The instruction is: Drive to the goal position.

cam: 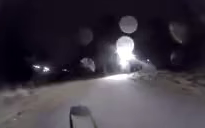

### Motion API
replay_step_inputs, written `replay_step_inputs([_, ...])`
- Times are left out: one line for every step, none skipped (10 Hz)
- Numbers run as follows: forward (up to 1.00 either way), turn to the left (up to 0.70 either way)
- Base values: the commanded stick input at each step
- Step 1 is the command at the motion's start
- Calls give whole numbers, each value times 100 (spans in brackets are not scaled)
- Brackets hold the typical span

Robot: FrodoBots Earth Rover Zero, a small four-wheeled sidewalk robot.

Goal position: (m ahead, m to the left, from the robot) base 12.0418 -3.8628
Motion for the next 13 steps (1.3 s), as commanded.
replay_step_inputs([100, 0])
replay_step_inputs([100, 0])
replay_step_inputs([100, 0])
replay_step_inputs([100, 0])
replay_step_inputs([100, 0])
replay_step_inputs([100, 0])
replay_step_inputs([100, 0])
replay_step_inputs([100, 0])
replay_step_inputs([100, 0])
replay_step_inputs([100, 0])
replay_step_inputs([100, 0])
replay_step_inputs([100, 0])
replay_step_inputs([100, -1])
